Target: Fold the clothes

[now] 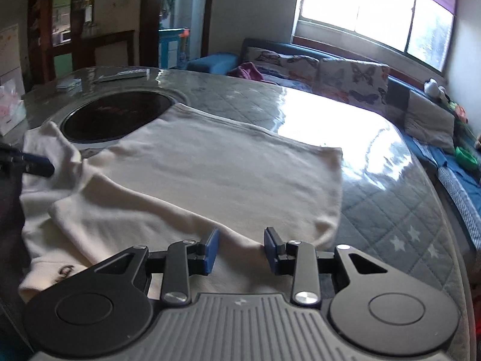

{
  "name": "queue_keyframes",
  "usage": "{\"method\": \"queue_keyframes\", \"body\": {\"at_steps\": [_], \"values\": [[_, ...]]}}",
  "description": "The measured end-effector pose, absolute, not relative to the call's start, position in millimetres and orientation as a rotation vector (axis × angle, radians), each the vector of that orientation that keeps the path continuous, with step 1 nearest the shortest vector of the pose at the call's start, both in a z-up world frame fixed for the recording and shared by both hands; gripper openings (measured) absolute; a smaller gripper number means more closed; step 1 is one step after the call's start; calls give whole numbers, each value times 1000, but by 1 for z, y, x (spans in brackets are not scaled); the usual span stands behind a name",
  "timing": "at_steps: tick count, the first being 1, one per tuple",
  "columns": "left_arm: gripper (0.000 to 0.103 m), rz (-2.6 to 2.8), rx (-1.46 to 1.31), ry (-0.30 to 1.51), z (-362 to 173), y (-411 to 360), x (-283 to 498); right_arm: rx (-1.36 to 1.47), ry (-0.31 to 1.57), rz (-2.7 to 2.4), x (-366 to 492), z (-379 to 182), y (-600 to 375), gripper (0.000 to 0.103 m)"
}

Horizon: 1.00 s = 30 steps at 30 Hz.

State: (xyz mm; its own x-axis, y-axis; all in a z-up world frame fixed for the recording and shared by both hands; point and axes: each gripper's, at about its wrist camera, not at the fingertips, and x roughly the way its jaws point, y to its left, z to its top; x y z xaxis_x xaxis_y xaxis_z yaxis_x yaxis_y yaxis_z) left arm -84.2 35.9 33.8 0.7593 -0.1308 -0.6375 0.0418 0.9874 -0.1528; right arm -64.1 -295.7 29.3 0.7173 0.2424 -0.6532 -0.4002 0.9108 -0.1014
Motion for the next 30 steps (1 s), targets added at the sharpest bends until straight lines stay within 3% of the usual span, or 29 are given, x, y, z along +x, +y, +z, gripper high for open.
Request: {"method": "queue_keyframes", "body": {"at_steps": [10,16,18,22,30], "values": [[48,305,-180,684,31,119,-78,-288,646,495,-72,46,-254,33],[46,293,-217,658,40,124,-77,-304,649,539,-74,43,-236,34],[40,256,-228,644,46,119,-78,-309,650,543,-75,44,-234,34],[10,182,-250,616,58,109,-79,-296,645,541,-77,47,-240,34],[7,34,-292,557,81,88,-81,-216,646,553,-78,58,-256,33]]}}
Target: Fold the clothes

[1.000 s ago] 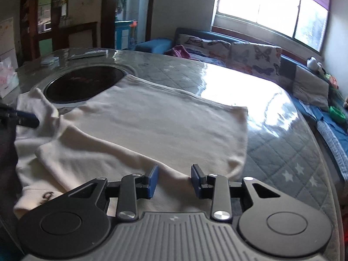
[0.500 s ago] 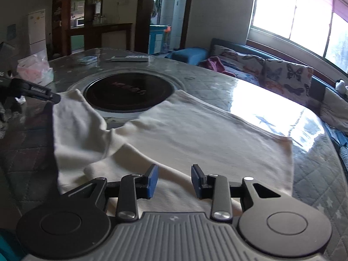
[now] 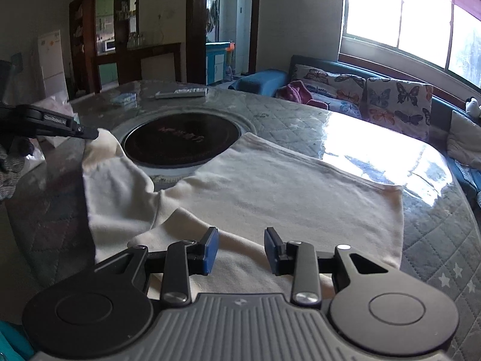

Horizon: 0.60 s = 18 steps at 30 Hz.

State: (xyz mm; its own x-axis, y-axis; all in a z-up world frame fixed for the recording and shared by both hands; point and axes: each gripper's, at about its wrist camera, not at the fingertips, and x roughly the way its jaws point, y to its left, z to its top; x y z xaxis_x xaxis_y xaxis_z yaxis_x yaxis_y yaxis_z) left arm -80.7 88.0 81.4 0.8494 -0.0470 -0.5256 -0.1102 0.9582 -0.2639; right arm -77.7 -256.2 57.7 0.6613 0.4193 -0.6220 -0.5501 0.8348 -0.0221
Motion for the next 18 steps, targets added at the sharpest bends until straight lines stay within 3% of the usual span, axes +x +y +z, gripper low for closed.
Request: {"method": "queue_keyframes", "body": {"at_steps": [9,18], "values": [[7,-313,-315,510,110,10,-78,-114,639,503,-81,70,-288,32],[11,-558,-194,637,66,-78,-64,19,685,416,-82,66,-331,31]]}}
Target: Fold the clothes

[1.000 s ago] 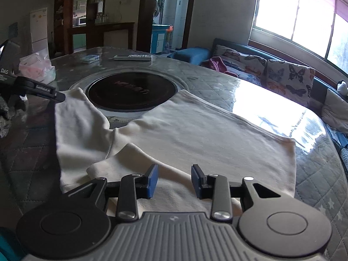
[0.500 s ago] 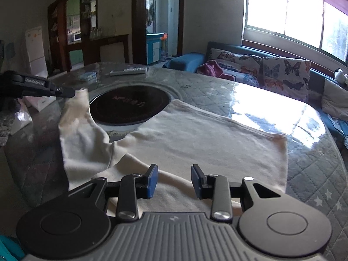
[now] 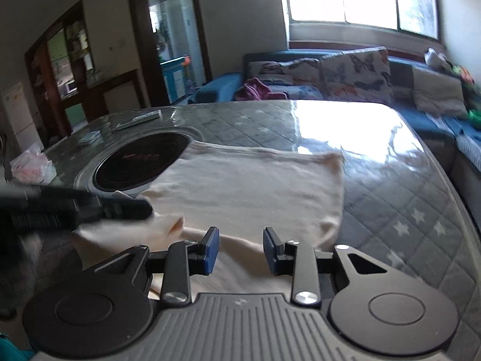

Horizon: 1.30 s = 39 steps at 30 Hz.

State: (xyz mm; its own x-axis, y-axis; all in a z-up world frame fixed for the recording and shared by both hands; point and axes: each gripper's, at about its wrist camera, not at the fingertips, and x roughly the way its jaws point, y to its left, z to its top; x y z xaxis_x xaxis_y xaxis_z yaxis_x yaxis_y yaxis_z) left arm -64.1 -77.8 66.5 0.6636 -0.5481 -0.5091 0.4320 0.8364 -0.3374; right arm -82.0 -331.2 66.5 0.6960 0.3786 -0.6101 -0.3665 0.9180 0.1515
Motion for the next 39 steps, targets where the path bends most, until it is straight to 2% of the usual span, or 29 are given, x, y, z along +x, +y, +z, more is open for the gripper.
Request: {"method": "queue_keyframes", "body": {"at_steps": [3,7,12,24,25,26,28,34,39], "values": [[16,-572,-147,665,54,-84,-70,40,705,414,-82,61,-334,30],[35,-548,-109,628,57,-70,-80,38,729,449,-80,55,-325,27],[42,-419,-98,607,56,-25,-93,15,753,521,-75,48,-298,27],[51,-231,-141,656,35,43,-115,-31,814,591,-50,30,-252,27],[51,-228,-143,661,33,44,-116,-34,812,592,-50,29,-250,23],[51,-229,-147,664,32,44,-116,-36,810,593,-50,28,-248,14],[52,-233,-154,668,30,44,-115,-48,799,594,-51,33,-246,7],[54,-259,-146,664,27,35,-116,-91,733,595,-57,57,-242,5],[55,-291,-120,657,26,24,-115,-146,621,593,-64,104,-244,5]]}}
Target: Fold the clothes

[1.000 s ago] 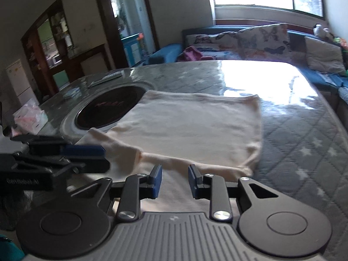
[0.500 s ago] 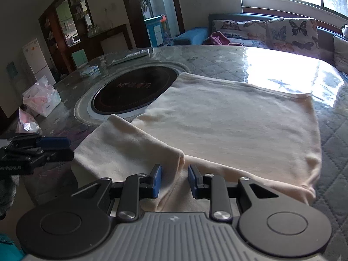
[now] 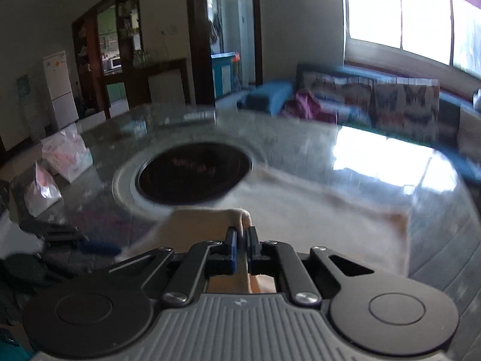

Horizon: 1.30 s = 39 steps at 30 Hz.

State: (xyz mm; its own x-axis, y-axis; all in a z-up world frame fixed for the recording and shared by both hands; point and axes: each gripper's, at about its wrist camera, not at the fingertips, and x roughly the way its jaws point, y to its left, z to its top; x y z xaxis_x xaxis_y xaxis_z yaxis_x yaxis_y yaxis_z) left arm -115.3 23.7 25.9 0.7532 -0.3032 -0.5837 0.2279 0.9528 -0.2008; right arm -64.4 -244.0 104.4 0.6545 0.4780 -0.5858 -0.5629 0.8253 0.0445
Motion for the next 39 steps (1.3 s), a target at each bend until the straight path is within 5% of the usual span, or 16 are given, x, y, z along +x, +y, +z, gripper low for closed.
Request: {"method": "queue_keyframes", "body": {"at_steps": [11,19,33,39], "values": [[53,-281,-20,650,18,2,-109,-256,507,577,-82,159,-242,5],[32,-265,6,647,17,3,-113,-305,506,506,-95,165,-255,5],[27,-271,44,664,18,5,-119,-130,824,307,-65,36,-313,7],[28,-301,77,693,28,19,-125,-108,765,330,-76,52,-322,8]]}}
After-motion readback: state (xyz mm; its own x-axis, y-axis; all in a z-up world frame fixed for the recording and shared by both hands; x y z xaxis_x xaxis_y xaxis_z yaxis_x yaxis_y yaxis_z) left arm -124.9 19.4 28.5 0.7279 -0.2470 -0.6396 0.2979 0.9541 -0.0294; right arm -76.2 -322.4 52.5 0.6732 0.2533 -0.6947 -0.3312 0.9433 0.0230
